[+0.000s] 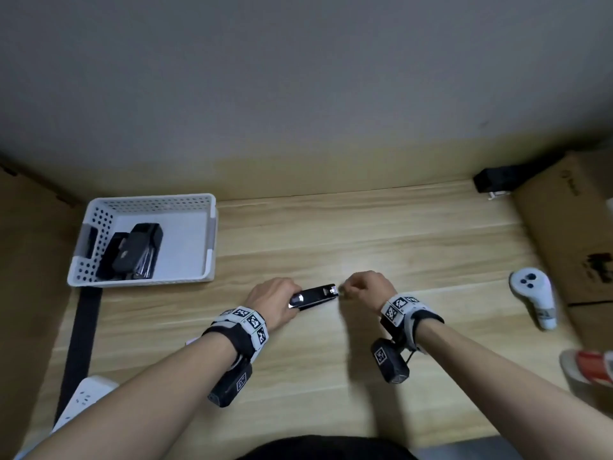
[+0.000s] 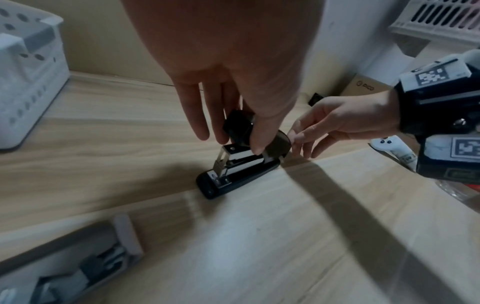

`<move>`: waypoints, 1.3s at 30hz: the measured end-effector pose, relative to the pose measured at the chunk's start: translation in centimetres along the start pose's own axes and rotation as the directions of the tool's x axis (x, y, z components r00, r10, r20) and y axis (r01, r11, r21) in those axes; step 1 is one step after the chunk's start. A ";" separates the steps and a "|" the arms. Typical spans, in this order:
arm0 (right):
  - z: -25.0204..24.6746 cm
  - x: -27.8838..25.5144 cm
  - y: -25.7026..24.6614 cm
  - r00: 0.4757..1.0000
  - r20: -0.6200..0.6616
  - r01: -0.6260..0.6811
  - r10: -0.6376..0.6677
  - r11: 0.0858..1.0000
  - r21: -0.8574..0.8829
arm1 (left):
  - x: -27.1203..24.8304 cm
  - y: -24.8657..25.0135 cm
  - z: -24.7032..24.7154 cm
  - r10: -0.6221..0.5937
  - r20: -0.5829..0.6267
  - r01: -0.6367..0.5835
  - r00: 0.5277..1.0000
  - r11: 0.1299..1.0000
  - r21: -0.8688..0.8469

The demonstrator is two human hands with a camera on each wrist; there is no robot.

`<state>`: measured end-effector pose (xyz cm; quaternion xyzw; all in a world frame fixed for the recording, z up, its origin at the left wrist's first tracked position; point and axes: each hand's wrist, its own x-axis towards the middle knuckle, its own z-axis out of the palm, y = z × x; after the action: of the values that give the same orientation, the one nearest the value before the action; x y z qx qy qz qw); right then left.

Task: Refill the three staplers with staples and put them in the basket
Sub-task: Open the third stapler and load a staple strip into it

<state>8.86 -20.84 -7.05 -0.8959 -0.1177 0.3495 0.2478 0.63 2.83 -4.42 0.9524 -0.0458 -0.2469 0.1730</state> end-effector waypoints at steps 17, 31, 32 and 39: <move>-0.5 3.4 -3.3 0.959 0.123 -0.261 0.257 0.965 0.016 | -0.1 0.2 0.9 -0.118 -0.031 0.119 0.993 0.992 0.030; -0.9 2.0 -4.3 0.972 0.105 -0.202 0.211 0.975 -0.091 | -0.7 0.5 0.1 -0.096 -0.017 0.097 0.995 0.995 0.032; -0.8 1.8 -4.3 0.972 0.107 -0.202 0.210 0.976 -0.082 | -0.8 0.3 0.0 -0.087 -0.024 0.088 0.996 0.995 0.040; 1.3 1.4 -3.7 0.957 0.191 -0.226 0.220 0.974 0.011 | -1.3 -0.8 0.0 -0.008 -0.060 0.010 0.998 0.999 0.036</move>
<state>8.90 -16.70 -6.70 -0.8622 -0.0333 0.4602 0.2091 -0.48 3.80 -4.13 0.9625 -0.0408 -0.2183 0.1557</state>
